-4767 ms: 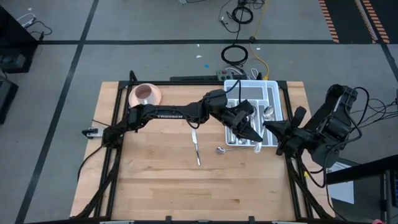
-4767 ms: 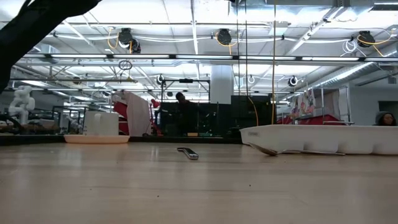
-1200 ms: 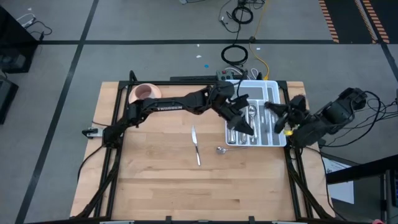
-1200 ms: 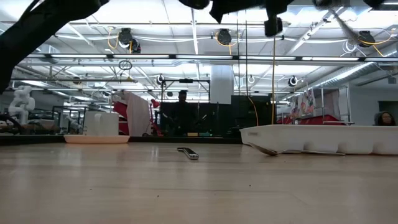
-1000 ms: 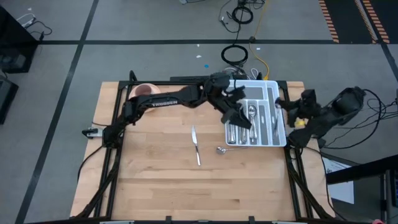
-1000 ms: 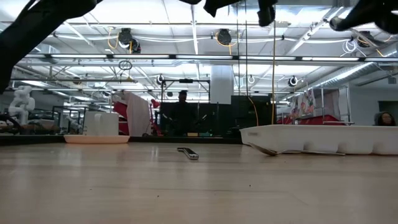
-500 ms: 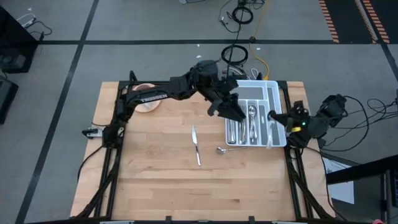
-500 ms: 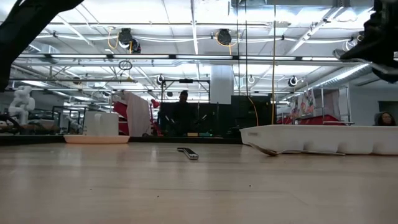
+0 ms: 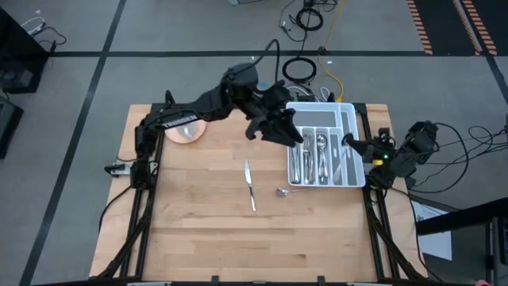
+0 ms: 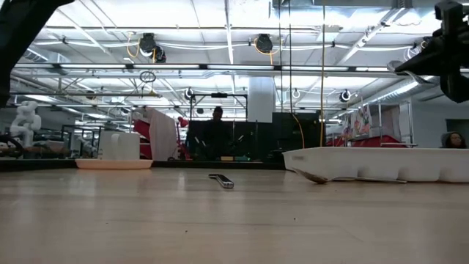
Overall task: Sort silverware
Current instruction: Put the silver spoon into the white cutlery tray
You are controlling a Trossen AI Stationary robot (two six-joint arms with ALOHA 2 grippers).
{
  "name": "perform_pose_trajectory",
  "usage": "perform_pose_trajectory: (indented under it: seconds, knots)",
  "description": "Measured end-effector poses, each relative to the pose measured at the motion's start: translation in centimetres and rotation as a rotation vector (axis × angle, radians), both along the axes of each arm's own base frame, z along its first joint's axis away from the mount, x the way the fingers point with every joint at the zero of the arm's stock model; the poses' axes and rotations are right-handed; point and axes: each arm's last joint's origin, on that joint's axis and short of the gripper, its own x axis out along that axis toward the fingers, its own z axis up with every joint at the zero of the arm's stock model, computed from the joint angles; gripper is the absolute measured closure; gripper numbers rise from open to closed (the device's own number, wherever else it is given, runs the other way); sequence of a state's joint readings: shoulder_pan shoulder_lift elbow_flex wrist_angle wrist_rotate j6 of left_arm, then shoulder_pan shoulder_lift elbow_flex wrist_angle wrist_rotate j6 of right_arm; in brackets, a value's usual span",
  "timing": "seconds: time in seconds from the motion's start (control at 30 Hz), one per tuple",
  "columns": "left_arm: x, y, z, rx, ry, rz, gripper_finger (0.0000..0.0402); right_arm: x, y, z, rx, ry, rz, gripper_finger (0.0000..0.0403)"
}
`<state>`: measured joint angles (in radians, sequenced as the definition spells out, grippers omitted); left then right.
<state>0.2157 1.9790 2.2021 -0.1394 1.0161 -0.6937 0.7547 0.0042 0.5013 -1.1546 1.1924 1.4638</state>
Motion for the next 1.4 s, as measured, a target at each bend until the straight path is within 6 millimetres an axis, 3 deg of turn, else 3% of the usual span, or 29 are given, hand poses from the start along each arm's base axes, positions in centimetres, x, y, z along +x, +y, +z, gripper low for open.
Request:
perform_pose_trajectory:
  seconds: [0.17,0.3,0.4,0.5,0.63,0.77,0.87,0.97,1.07,1.2,1.4]
  knots:
    - [-1.1,-0.2,1.4,-0.033,0.000,0.000,0.0203,2.0,1.9,-1.3,0.048,-0.078,0.017,0.0403]
    - [-1.3,-0.3,1.7,-0.035,-0.014,0.000,0.0203,3.0,2.7,-0.9,-0.097,-0.087,0.029,0.0403]
    - [-1.6,-0.3,2.1,-0.039,-0.034,-0.001,0.0203,3.6,3.3,-0.2,-0.180,-0.083,0.208,0.0403]
    - [-1.7,-0.4,2.3,-0.038,-0.042,0.001,0.0203,4.0,3.7,1.6,-0.324,-0.190,0.341,0.0403]
    - [-1.5,-0.3,2.1,-0.043,-0.031,0.017,0.0203,3.6,3.0,3.8,-0.617,-0.250,0.256,0.0403]
    - [-1.6,-0.3,2.2,-0.047,-0.034,0.019,0.0203,3.7,2.6,3.6,-0.727,-0.175,0.208,0.0403]
    - [-1.5,-0.3,2.2,-0.061,-0.020,0.022,0.0203,4.2,2.6,2.4,-0.651,-0.135,0.263,0.0403]
    - [-1.5,-0.3,2.3,-0.062,-0.028,0.037,0.0203,5.0,2.6,0.0,-0.551,-0.056,0.335,0.0403]
    - [-1.5,-0.2,2.2,-0.064,-0.026,0.046,0.0203,5.6,2.3,-1.7,-0.469,-0.027,0.318,0.0403]
    - [-1.5,-0.2,2.3,-0.066,-0.026,0.051,0.0203,5.8,1.6,-2.1,-0.412,-0.028,0.282,0.0403]
    - [-1.5,-0.2,2.3,-0.084,-0.009,0.055,0.0204,5.7,0.1,-2.7,-0.140,-0.051,0.118,0.0403]
